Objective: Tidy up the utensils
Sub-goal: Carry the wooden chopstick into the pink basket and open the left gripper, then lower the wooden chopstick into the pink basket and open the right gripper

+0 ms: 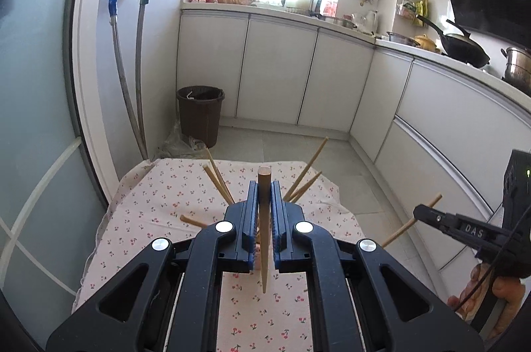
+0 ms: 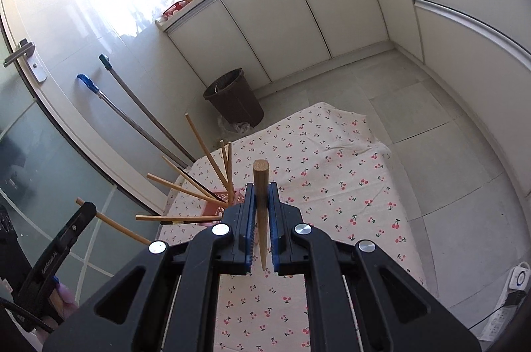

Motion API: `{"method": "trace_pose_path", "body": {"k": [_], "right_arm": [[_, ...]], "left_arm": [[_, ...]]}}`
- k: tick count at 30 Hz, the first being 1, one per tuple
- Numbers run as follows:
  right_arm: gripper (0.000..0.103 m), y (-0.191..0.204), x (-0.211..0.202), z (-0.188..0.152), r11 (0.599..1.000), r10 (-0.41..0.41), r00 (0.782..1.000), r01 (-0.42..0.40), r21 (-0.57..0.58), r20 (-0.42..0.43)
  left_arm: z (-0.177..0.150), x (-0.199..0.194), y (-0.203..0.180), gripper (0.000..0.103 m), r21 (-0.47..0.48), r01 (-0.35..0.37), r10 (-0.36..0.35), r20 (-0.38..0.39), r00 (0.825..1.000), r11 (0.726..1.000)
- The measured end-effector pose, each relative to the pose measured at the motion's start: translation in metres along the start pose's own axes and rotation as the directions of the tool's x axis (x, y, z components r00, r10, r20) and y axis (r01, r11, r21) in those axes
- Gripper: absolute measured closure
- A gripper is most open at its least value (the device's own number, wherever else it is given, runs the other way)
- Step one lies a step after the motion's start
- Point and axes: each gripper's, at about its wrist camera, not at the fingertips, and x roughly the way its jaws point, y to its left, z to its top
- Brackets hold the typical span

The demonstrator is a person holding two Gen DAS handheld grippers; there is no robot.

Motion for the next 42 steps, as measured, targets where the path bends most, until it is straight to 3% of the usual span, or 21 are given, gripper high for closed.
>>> {"method": "trace_pose_path", "body": {"k": [9, 20, 21, 22, 24, 30, 36, 42], "right_arm": [[0.095, -0.006, -0.008, 0.006, 1.000, 0.019, 1.000, -0.019, 0.007, 0.006], [0.095, -0.011, -0.010, 0.010, 1.000, 0.002, 1.000, -0.002, 0.003, 0.003], [0.095, -0.010, -0.010, 0.010, 1.000, 0.001, 1.000, -0.001, 0.002, 0.004], [0.095, -0.010, -0.010, 0.010, 1.000, 0.001, 1.000, -0.001, 0.001, 0.003], [0.095, -0.010, -0.010, 0.010, 1.000, 0.003, 1.000, -0.003, 0.001, 0.004], [0.095, -0.006, -0.012, 0.010, 1.000, 0.014, 1.000, -0.014, -0.004, 0.008], [0.095, 0.004, -0.016, 0.012, 0.999, 0.046, 0.999, -0.045, -0.011, 0.020], [0.095, 0.034, -0.021, 0.027, 0.996, 0.082, 0.994, -0.081, -0.026, 0.076]], "left_arm": [[0.047, 0.012, -0.011, 0.096, -0.016, -0.030, 0.031, 0.098, 0.995, 0.999], [0.047, 0.063, -0.014, 0.095, -0.002, -0.106, 0.106, 0.059, 0.993, 0.994], [0.045, 0.068, -0.011, 0.088, -0.010, -0.117, 0.118, 0.047, 0.992, 0.993], [0.042, 0.071, -0.006, 0.074, -0.030, -0.111, 0.112, 0.036, 0.993, 0.993], [0.038, 0.073, 0.005, 0.069, -0.068, -0.098, 0.100, 0.023, 0.995, 0.993], [0.033, 0.056, 0.017, 0.069, -0.090, -0.118, 0.121, 0.028, 0.992, 0.989], [0.023, 0.022, 0.034, 0.061, -0.158, -0.115, 0.125, 0.049, 0.991, 0.981], [0.022, -0.001, 0.056, 0.058, -0.224, -0.114, 0.129, 0.053, 0.990, 0.968]]}}
